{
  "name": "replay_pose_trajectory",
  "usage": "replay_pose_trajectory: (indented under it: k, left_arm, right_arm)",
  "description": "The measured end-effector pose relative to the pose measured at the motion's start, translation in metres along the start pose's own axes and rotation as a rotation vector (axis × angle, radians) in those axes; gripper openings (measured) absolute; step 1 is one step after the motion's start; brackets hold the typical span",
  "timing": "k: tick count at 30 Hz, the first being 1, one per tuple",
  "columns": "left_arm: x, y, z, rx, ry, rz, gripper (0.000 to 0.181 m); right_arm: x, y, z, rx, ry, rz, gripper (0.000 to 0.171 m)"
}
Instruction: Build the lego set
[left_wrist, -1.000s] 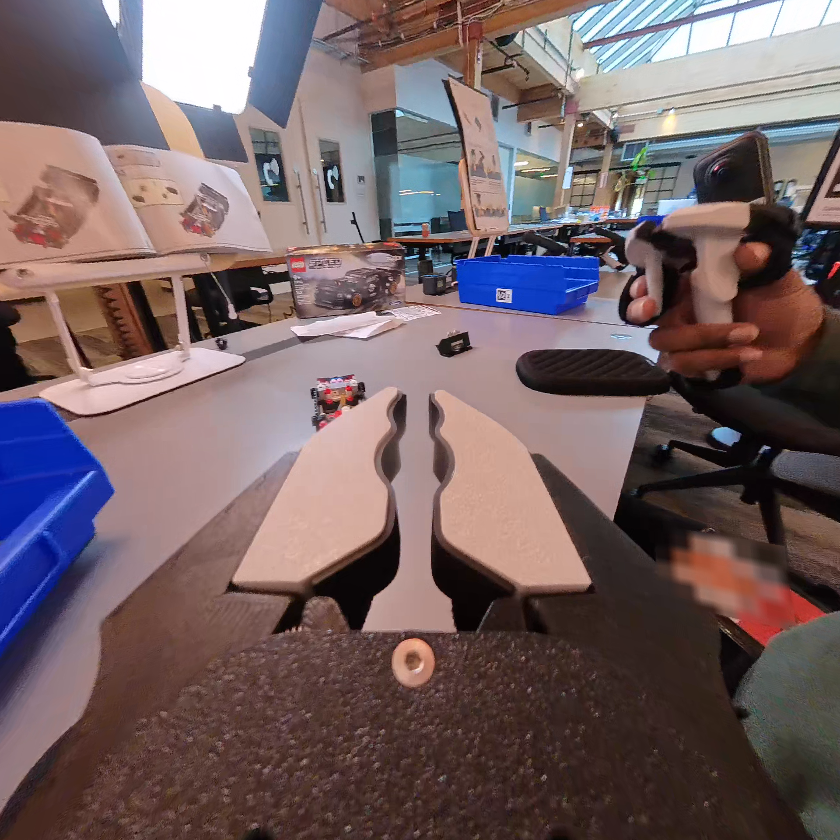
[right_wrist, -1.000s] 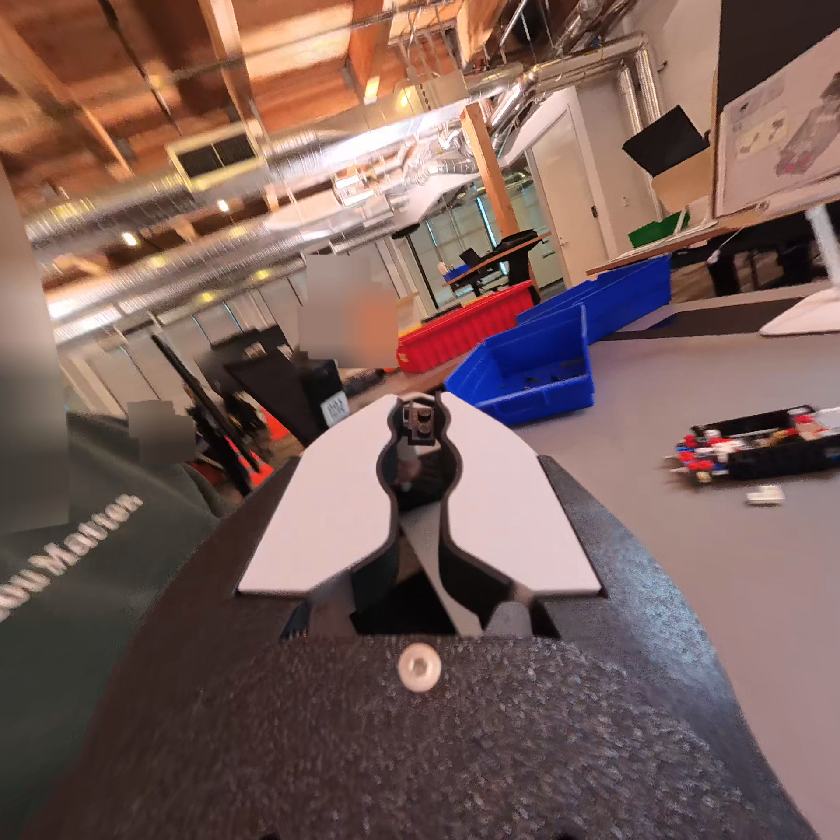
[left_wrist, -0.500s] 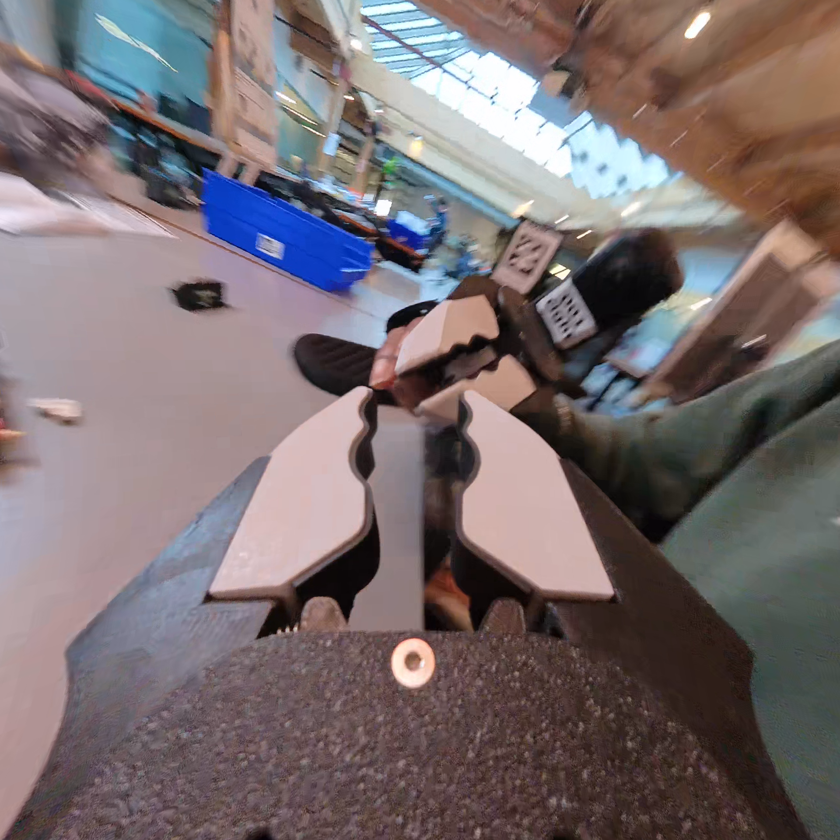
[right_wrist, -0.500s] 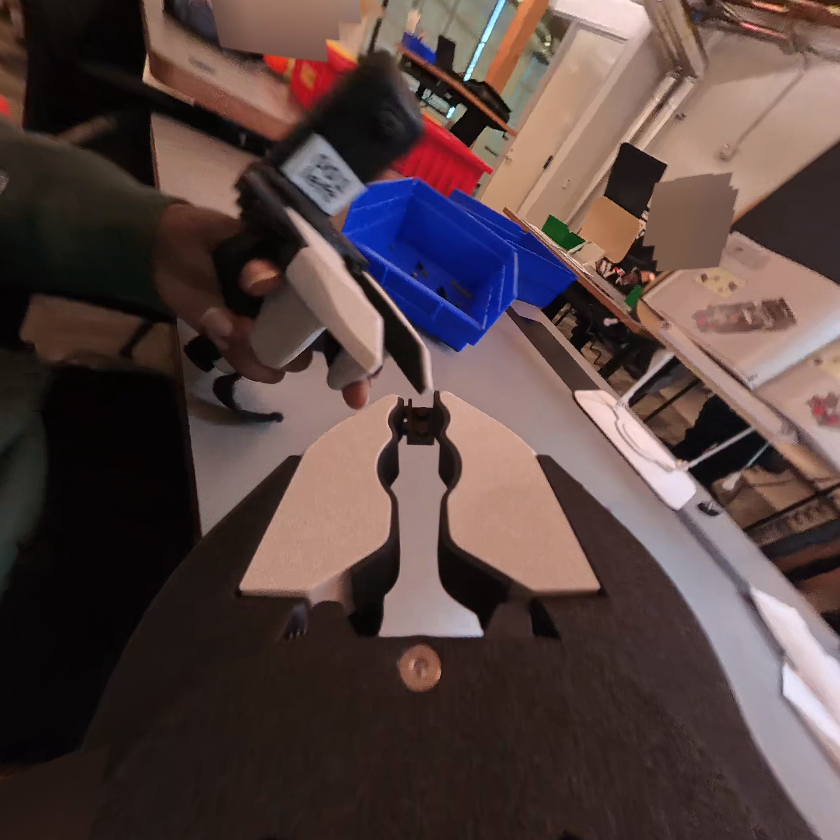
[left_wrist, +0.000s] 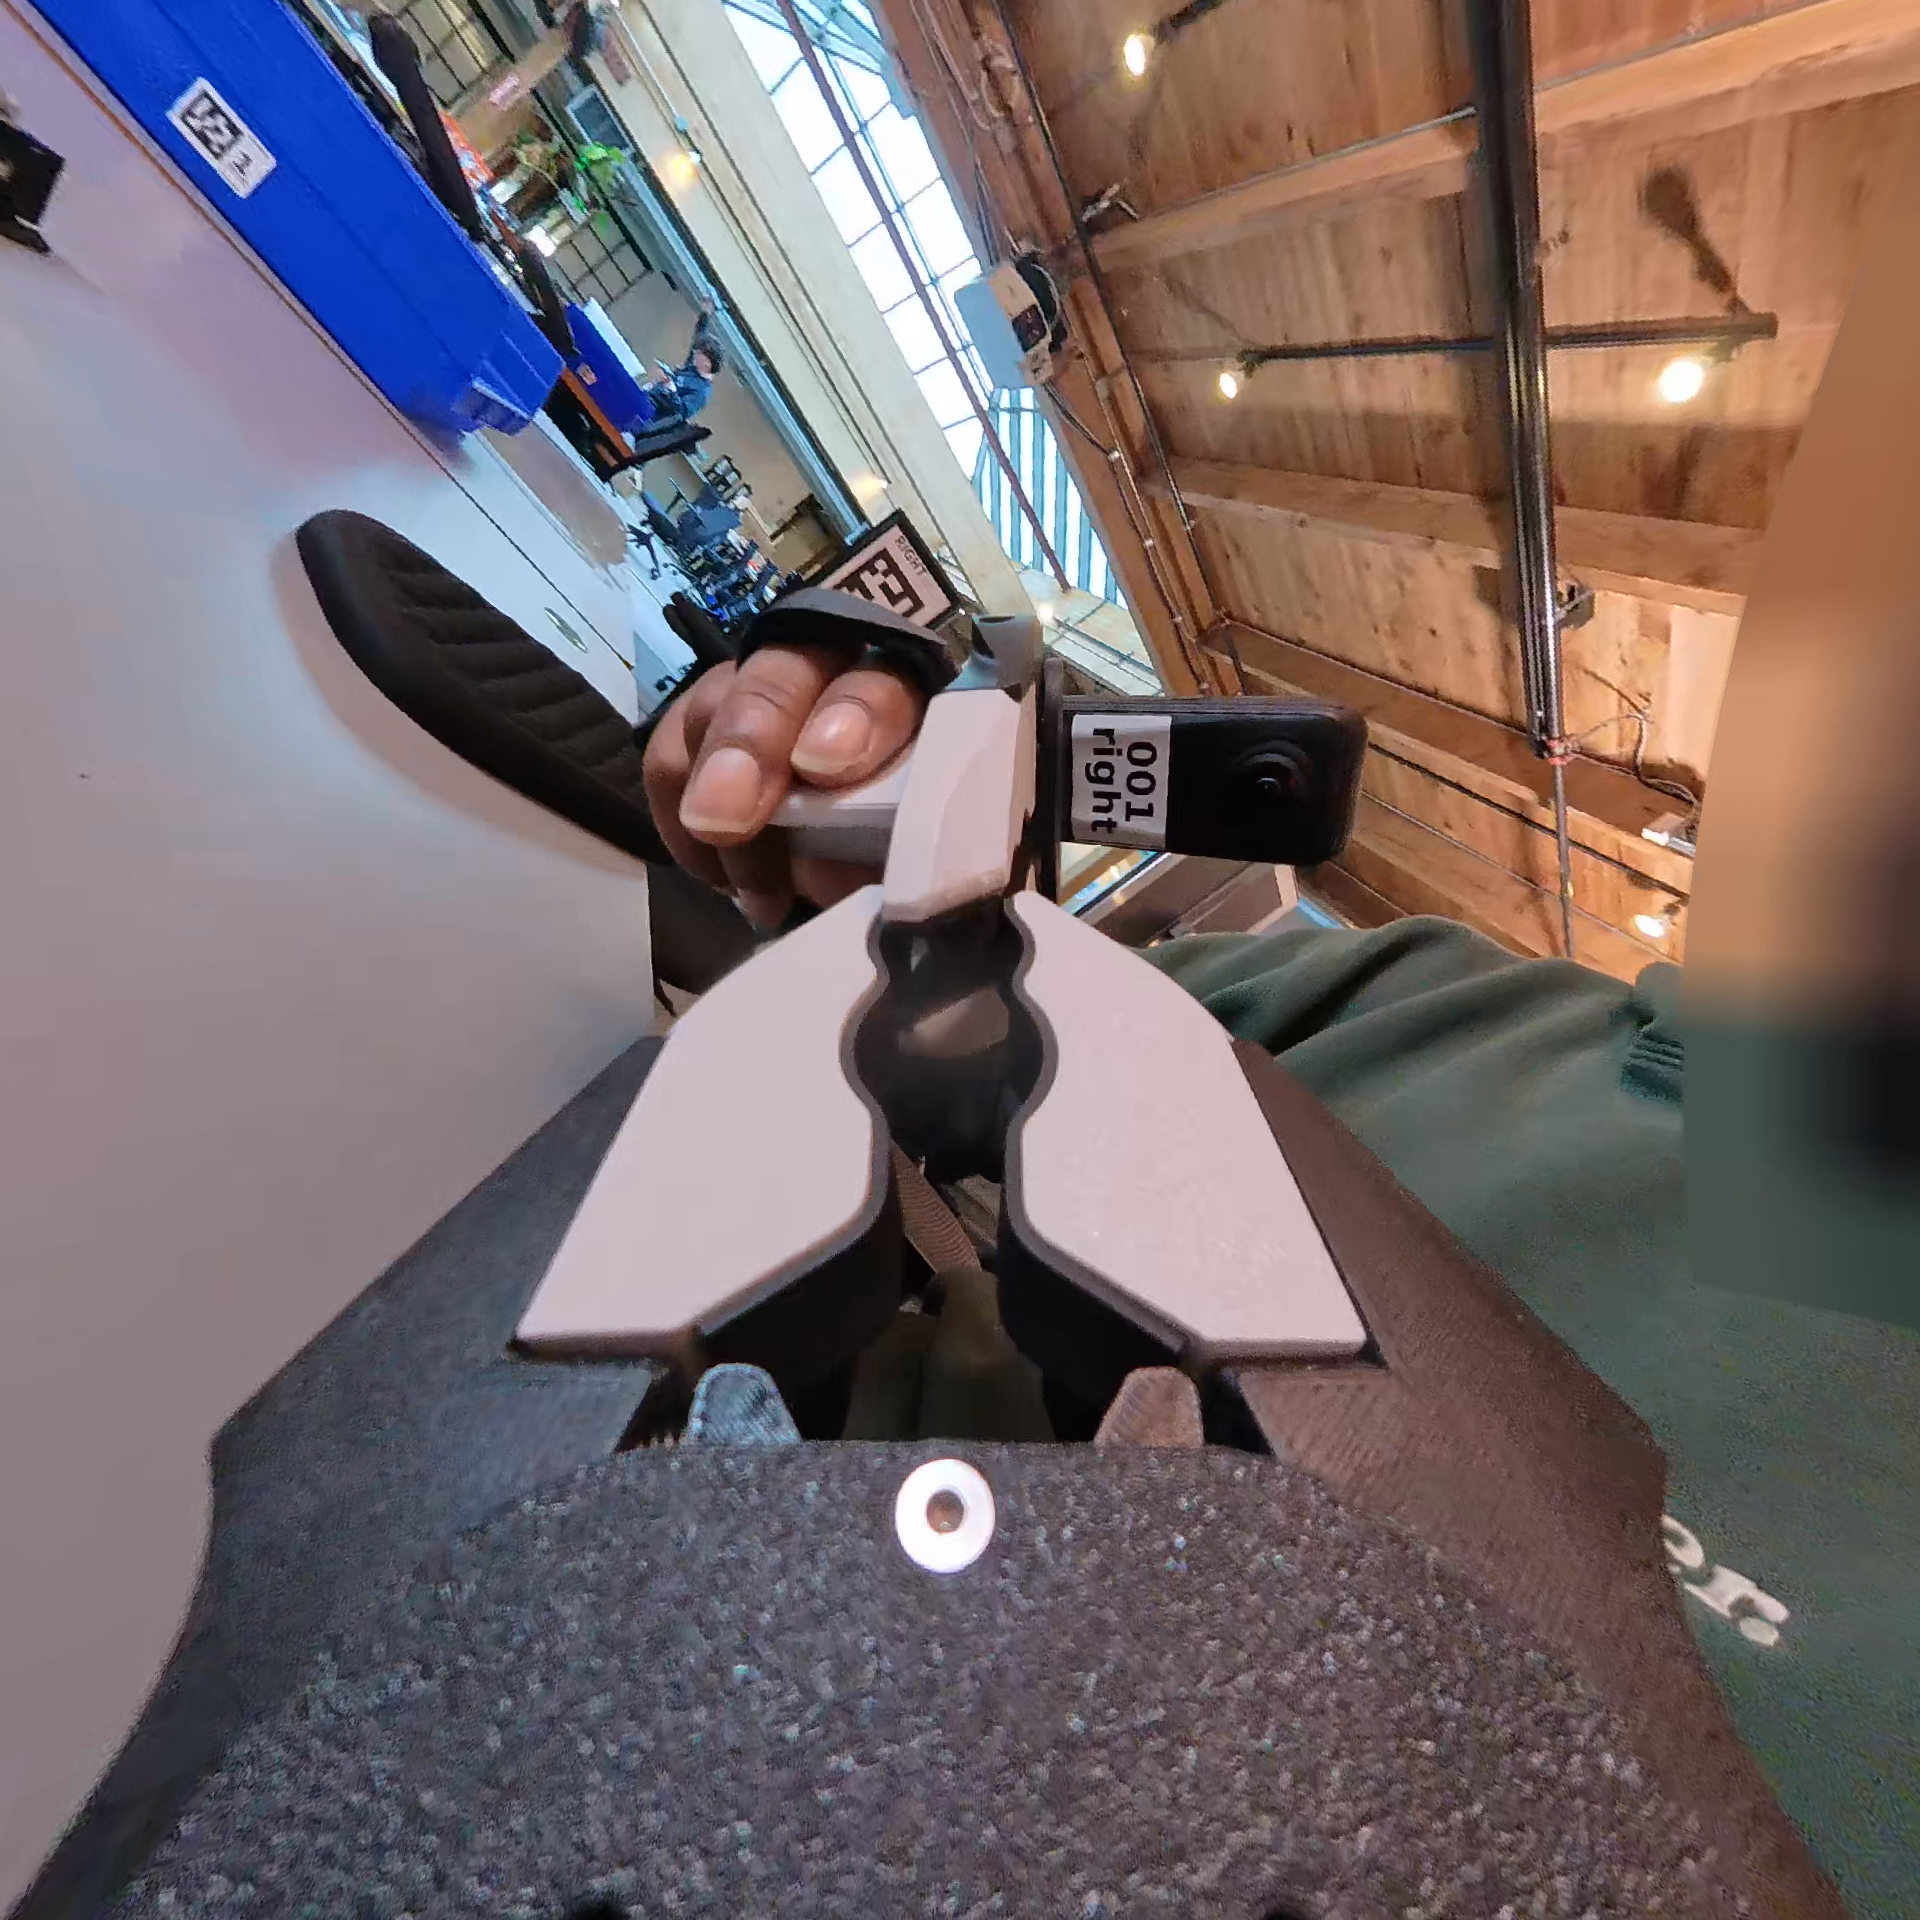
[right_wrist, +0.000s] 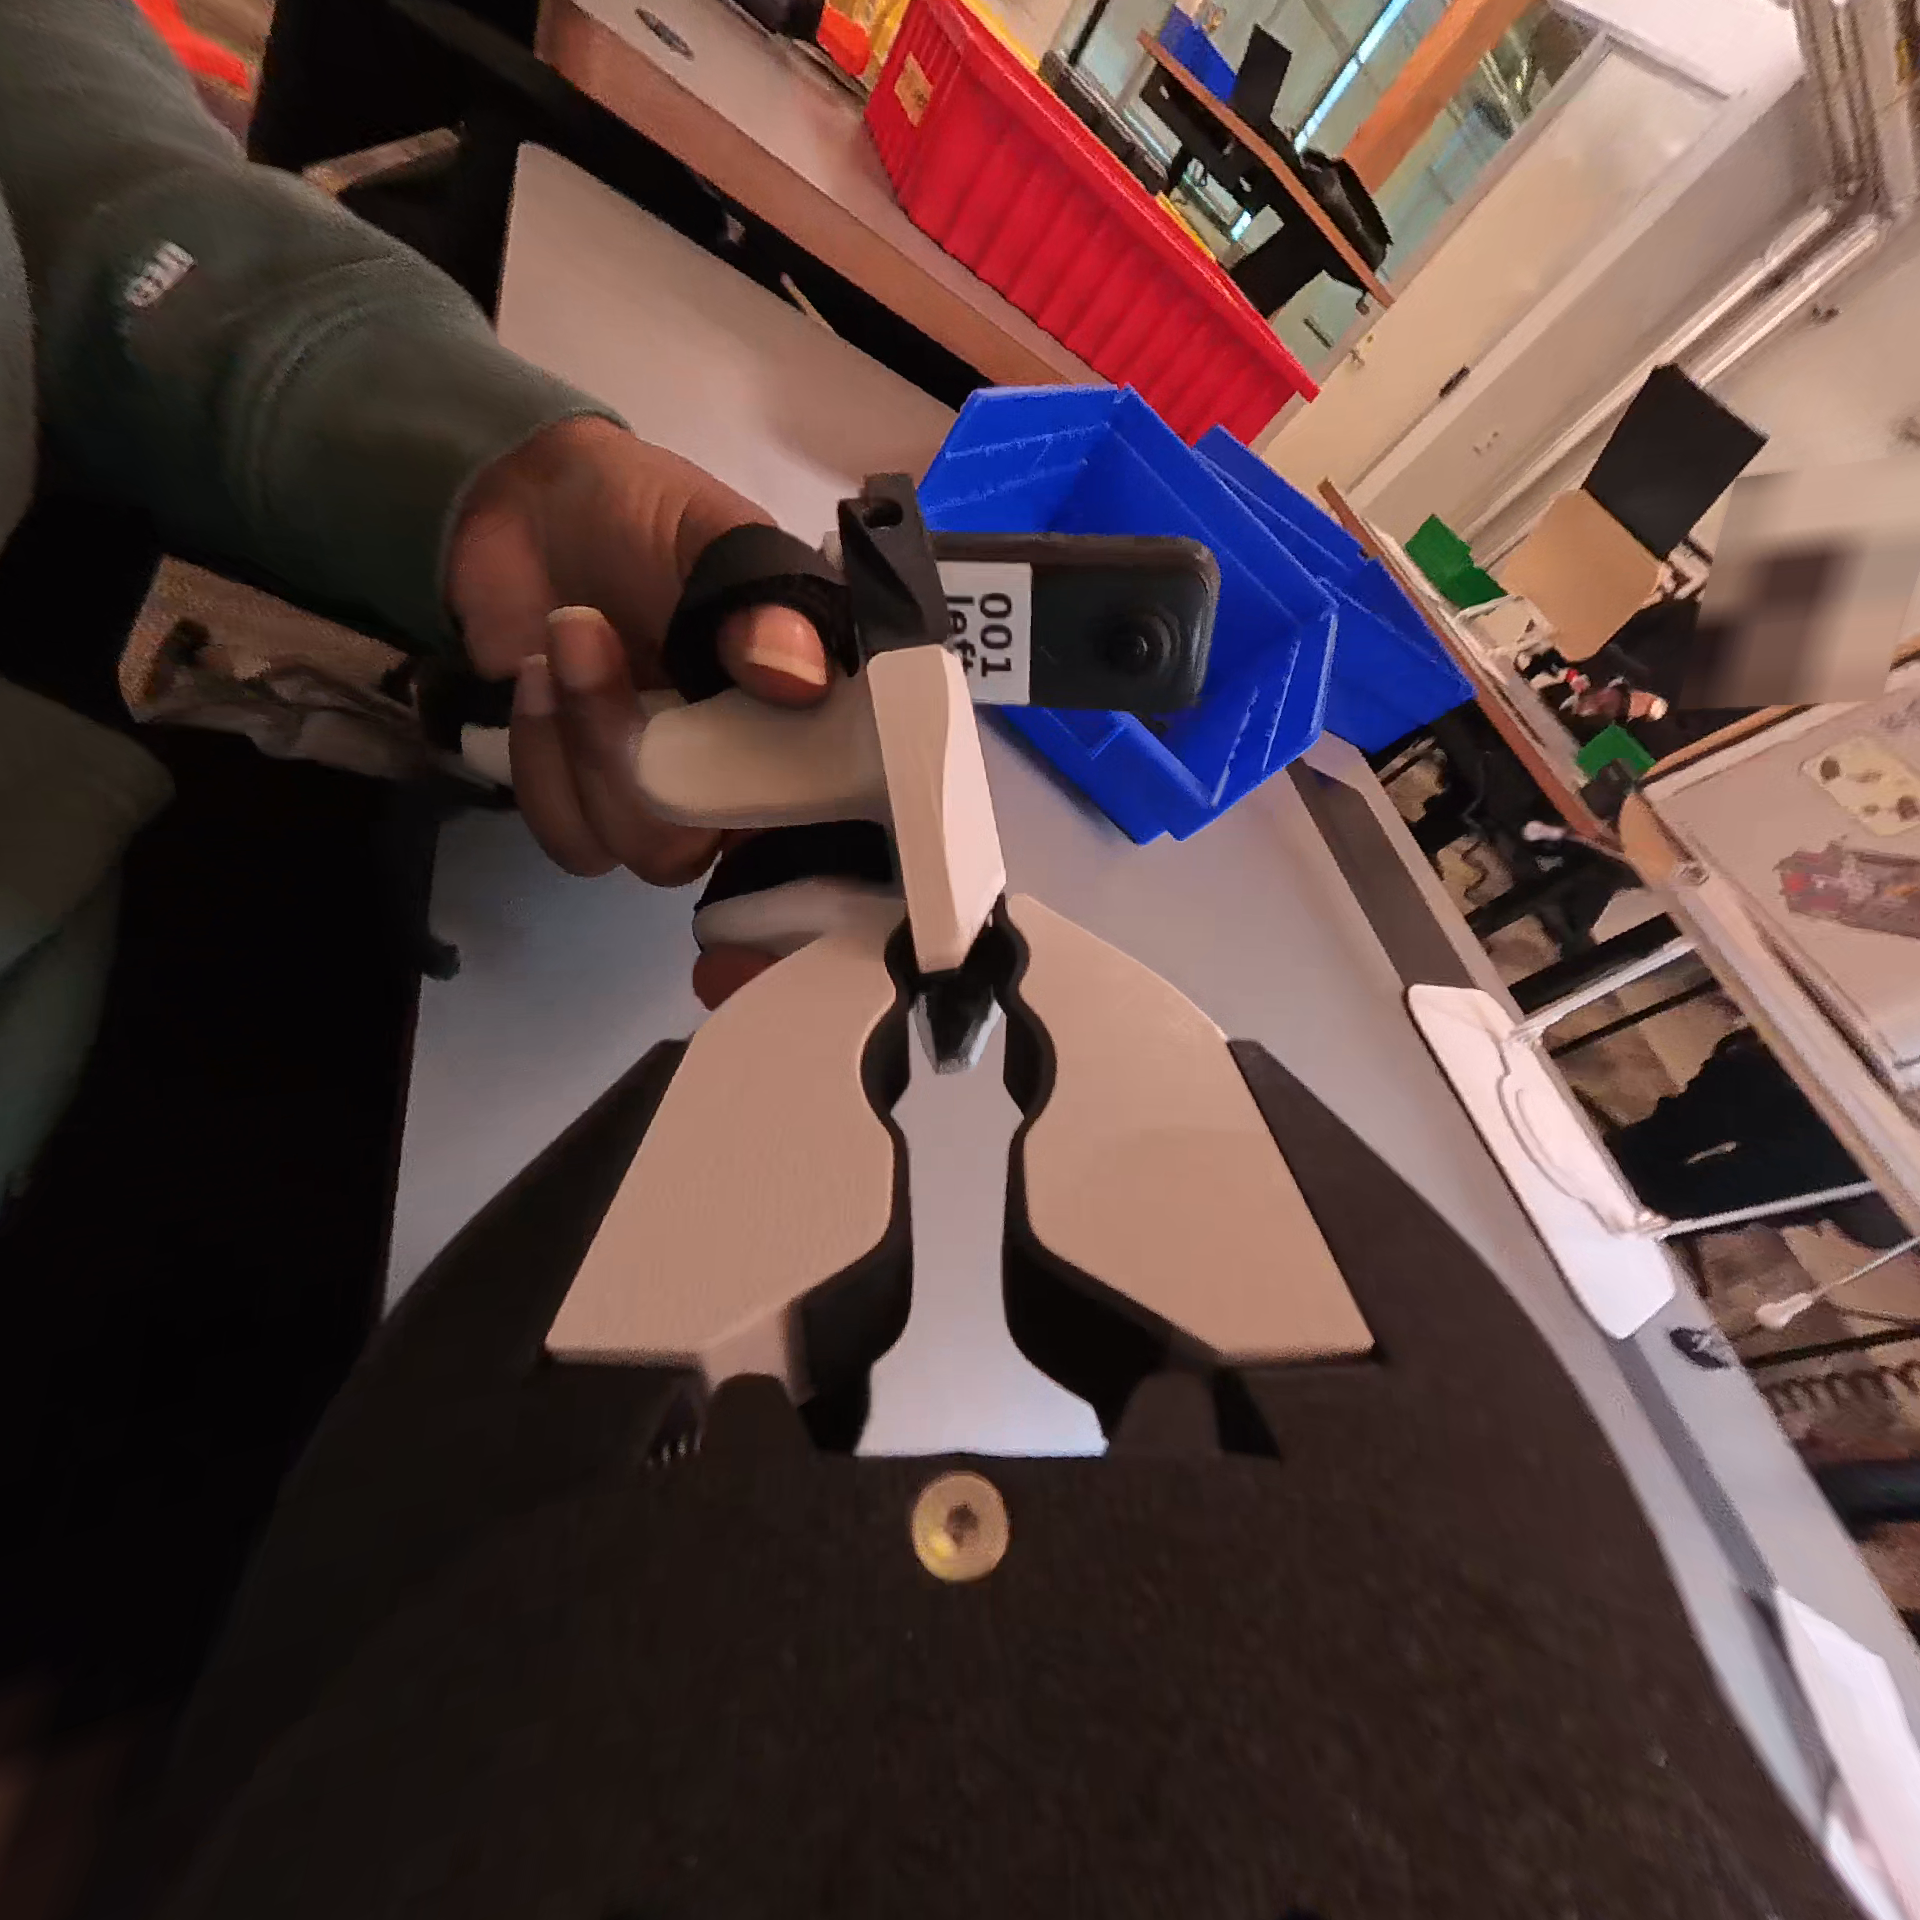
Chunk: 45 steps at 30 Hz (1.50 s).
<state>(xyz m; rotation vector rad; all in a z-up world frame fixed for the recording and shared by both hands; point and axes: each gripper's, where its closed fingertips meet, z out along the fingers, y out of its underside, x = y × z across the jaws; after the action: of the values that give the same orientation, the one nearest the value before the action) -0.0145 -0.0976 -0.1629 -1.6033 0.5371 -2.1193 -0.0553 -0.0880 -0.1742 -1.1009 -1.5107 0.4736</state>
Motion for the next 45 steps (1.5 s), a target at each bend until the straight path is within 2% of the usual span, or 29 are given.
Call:
replay_pose_trajectory:
  k: [4, 5, 7, 12, 14, 16, 18, 20, 22, 23, 25, 27, 30, 32, 39, 41, 42, 43, 45]
  left_arm:
    - [0.012, -0.002, 0.0, -0.002, -0.043, 0.042, 0.012]
    - [0.013, -0.01, -0.005, 0.046, -0.068, 0.055, 0.008]
    - [0.017, -0.022, -0.02, 0.089, -0.049, 0.025, 0.008]
    - [0.008, -0.048, -0.068, 0.193, -0.259, 0.139, 0.008]
    - [0.004, -0.073, -0.102, 0.211, -0.48, 0.308, 0.008]
    - [-0.005, -0.107, -0.15, 0.178, -0.824, 0.534, 0.008]
    - [-0.015, -0.136, -0.205, 0.04, -1.218, 0.741, 0.008]
    - [-0.023, -0.157, -0.247, -0.085, -1.488, 0.825, 0.009]
    - [-0.039, -0.156, -0.272, -0.218, -1.614, 0.738, 0.009]
    - [-0.044, -0.159, -0.282, -0.233, -1.68, 0.724, 0.027]
    - [-0.053, -0.158, -0.295, -0.275, -1.778, 0.696, 0.051]
    - [-0.054, -0.16, -0.3, -0.285, -1.841, 0.709, 0.061]
    - [-0.058, -0.159, -0.3, -0.317, -1.871, 0.714, 0.068]
    - [-0.059, -0.16, -0.289, -0.303, -1.831, 0.758, 0.066]
    - [-0.062, -0.137, -0.149, -0.169, -1.147, 0.877, 0.025]
    - [-0.071, -0.127, -0.121, -0.164, -1.043, 0.909, 0.004]
    - [-0.072, -0.125, -0.108, -0.132, -1.001, 0.952, 0.0]
    - [-0.073, -0.123, -0.098, -0.086, -0.963, 1.001, 0.0]
    - [-0.079, -0.113, -0.086, -0.092, -0.933, 1.056, 0.0]
  right_arm:
    - [-0.001, -0.016, -0.004, 0.045, 0.003, 0.042, 0.018]
    - [-0.001, -0.022, -0.008, 0.073, 0.002, 0.043, 0.03]
    - [0.005, -0.025, -0.015, 0.09, 0.033, 0.054, 0.032]
    - [0.027, -0.016, -0.036, 0.095, 0.112, 0.16, 0.03]
    - [0.03, -0.005, -0.043, 0.065, 0.14, 0.198, 0.03]
    - [0.027, 0.004, -0.049, 0.051, 0.149, 0.244, 0.029]
    - [0.022, 0.01, -0.054, 0.056, 0.143, 0.301, 0.029]
    - [0.018, 0.019, -0.056, 0.051, 0.137, 0.349, 0.029]
    - [0.016, 0.028, -0.056, 0.044, 0.131, 0.392, 0.029]
    - [0.016, 0.033, -0.055, 0.041, 0.128, 0.415, 0.028]
    - [0.019, 0.042, -0.052, 0.047, 0.122, 0.467, 0.028]
    - [0.023, 0.048, -0.05, 0.066, 0.113, 0.523, 0.028]
    - [0.034, 0.055, -0.048, 0.078, 0.117, 0.567, 0.027]
    - [0.043, 0.058, -0.049, 0.076, 0.14, 0.583, 0.026]
    - [0.056, 0.077, -0.056, 0.026, 0.222, 0.642, 0.026]
    - [0.053, 0.078, -0.058, 0.027, 0.236, 0.666, 0.026]
    - [0.052, 0.078, -0.061, 0.028, 0.249, 0.671, 0.026]
    - [0.052, 0.077, -0.063, 0.027, 0.268, 0.673, 0.026]
    - [0.053, 0.076, -0.072, 0.028, 0.329, 0.678, 0.026]
